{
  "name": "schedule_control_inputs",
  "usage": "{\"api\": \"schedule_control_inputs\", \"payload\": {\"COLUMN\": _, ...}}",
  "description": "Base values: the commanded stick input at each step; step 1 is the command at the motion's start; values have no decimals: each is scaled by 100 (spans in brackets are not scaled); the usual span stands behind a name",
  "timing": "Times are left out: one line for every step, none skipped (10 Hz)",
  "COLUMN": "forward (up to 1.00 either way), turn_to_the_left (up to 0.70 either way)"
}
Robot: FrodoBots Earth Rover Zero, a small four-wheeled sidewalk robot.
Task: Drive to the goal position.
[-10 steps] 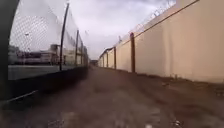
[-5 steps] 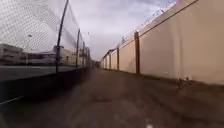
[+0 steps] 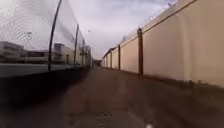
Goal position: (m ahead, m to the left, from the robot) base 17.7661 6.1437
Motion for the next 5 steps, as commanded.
{"api": "schedule_control_inputs", "payload": {"forward": 100, "turn_to_the_left": 0}}
{"api": "schedule_control_inputs", "payload": {"forward": 100, "turn_to_the_left": 0}}
{"api": "schedule_control_inputs", "payload": {"forward": 100, "turn_to_the_left": 0}}
{"api": "schedule_control_inputs", "payload": {"forward": 100, "turn_to_the_left": 0}}
{"api": "schedule_control_inputs", "payload": {"forward": 100, "turn_to_the_left": 0}}
